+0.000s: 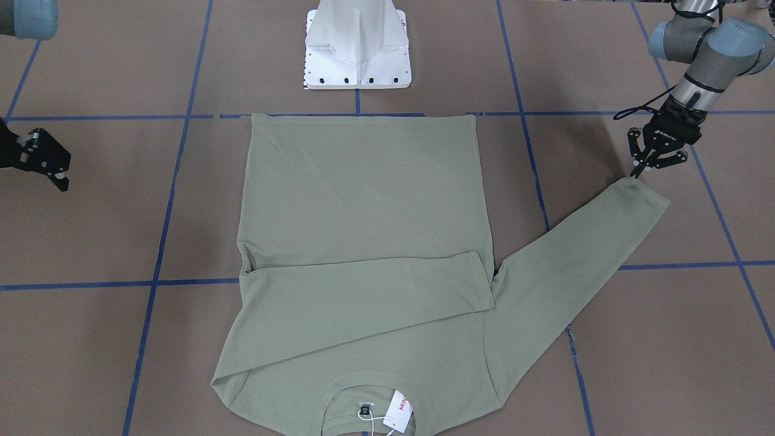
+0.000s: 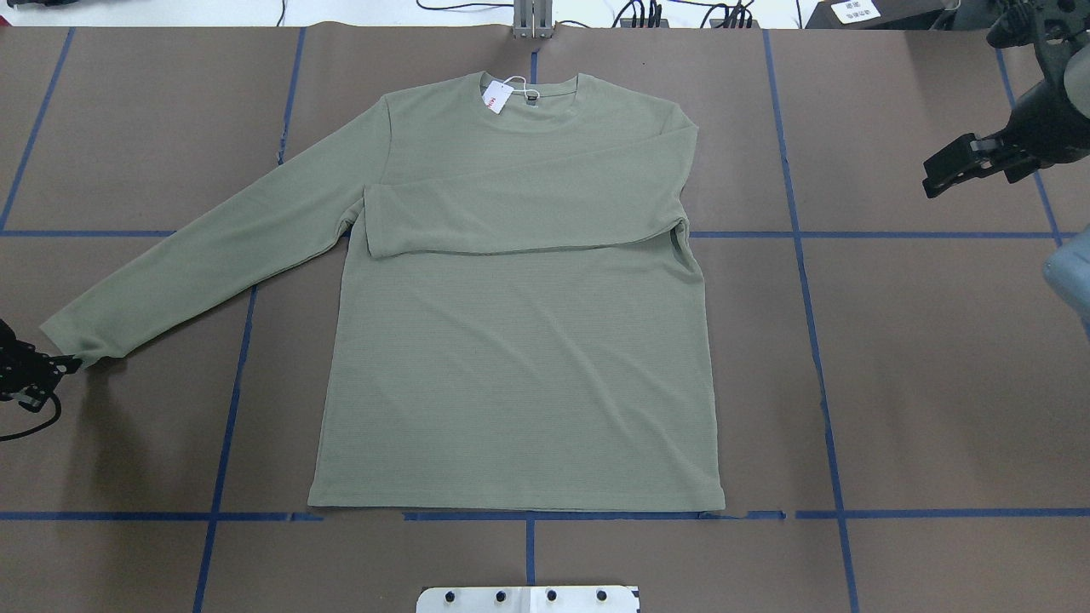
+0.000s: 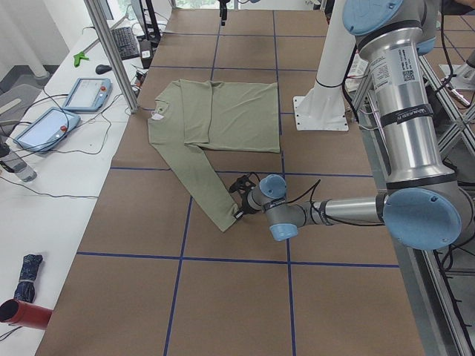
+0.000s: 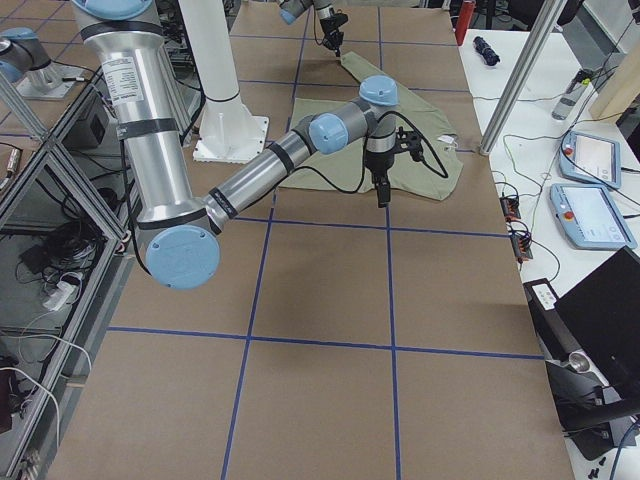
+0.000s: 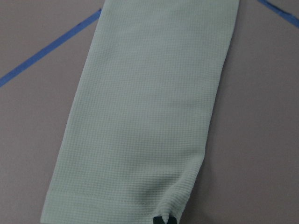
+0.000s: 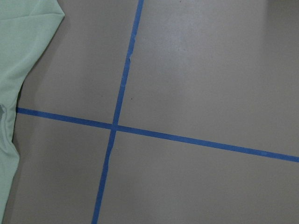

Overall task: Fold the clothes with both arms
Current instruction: 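Fold the held sleeve across the shirt body toward the opposite shoulder, release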

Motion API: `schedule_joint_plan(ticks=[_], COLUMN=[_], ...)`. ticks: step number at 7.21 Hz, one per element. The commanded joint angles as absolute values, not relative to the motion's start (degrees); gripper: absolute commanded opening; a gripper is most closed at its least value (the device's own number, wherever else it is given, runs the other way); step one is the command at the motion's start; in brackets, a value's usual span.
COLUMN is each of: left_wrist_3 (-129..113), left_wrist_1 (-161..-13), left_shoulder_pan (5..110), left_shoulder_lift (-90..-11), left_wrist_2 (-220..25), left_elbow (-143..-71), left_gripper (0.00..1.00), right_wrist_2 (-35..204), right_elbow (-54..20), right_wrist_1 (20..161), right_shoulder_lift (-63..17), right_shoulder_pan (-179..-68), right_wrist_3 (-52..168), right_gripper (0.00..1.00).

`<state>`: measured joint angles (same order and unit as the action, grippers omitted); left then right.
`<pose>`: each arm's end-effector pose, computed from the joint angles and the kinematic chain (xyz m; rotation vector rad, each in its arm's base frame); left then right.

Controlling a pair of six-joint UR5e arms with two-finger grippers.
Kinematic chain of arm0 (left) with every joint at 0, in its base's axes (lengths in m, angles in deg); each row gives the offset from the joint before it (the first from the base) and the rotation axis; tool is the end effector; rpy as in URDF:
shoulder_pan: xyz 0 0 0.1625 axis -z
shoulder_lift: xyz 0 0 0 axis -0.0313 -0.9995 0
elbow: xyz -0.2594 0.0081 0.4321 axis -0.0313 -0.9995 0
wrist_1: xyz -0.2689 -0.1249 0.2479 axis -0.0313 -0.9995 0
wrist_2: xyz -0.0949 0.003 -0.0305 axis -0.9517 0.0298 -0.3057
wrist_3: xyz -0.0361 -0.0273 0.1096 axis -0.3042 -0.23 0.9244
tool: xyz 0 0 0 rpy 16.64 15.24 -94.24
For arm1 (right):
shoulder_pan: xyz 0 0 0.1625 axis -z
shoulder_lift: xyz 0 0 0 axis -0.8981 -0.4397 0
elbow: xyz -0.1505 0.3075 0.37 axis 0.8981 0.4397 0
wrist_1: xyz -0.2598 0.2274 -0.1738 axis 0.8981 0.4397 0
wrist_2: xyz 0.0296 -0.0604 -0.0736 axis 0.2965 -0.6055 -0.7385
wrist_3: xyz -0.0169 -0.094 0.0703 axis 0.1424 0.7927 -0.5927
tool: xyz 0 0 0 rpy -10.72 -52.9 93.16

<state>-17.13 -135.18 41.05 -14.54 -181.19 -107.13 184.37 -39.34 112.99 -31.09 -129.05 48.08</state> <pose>0.1920 -0.3178 0.7145 0.7020 0.7990 0.5010 -0.1590 -0.5071 0.4804 0.1799 -0.7092 -0.1125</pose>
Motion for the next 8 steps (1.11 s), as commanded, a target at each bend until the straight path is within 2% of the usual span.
schedule_joint_plan(ticks=[1,4,5,8], left_wrist_3=[-17.1,-21.1,-28.1,-42.5], left_wrist_1=[-134.7,-129.5,-125.8,-103.6], left_shoulder_pan=[46.2,57.0,57.1,56.2], left_shoulder_lift=[-18.2,-29.7,-35.2,-56.4], left_wrist_2=[-181.4,-192.1,-193.2,-190.8], left_elbow=[-108.4,-108.4,-108.4,-108.6], left_gripper=[0.00,0.00,0.00,0.00], right_wrist_2=[184.7,184.9,184.8,184.9], right_elbow=[-38.4,-36.4,-34.1,-34.1], right_wrist_1=[113.4,113.6,113.1,113.0], right_shoulder_lift=[-34.6,-42.5,-44.2,-44.8], right_shoulder_pan=[-131.9,-139.2,-141.5,-143.6], right_wrist_3=[57.2,72.1,74.0,74.0], right_gripper=[1.00,1.00,1.00,1.00])
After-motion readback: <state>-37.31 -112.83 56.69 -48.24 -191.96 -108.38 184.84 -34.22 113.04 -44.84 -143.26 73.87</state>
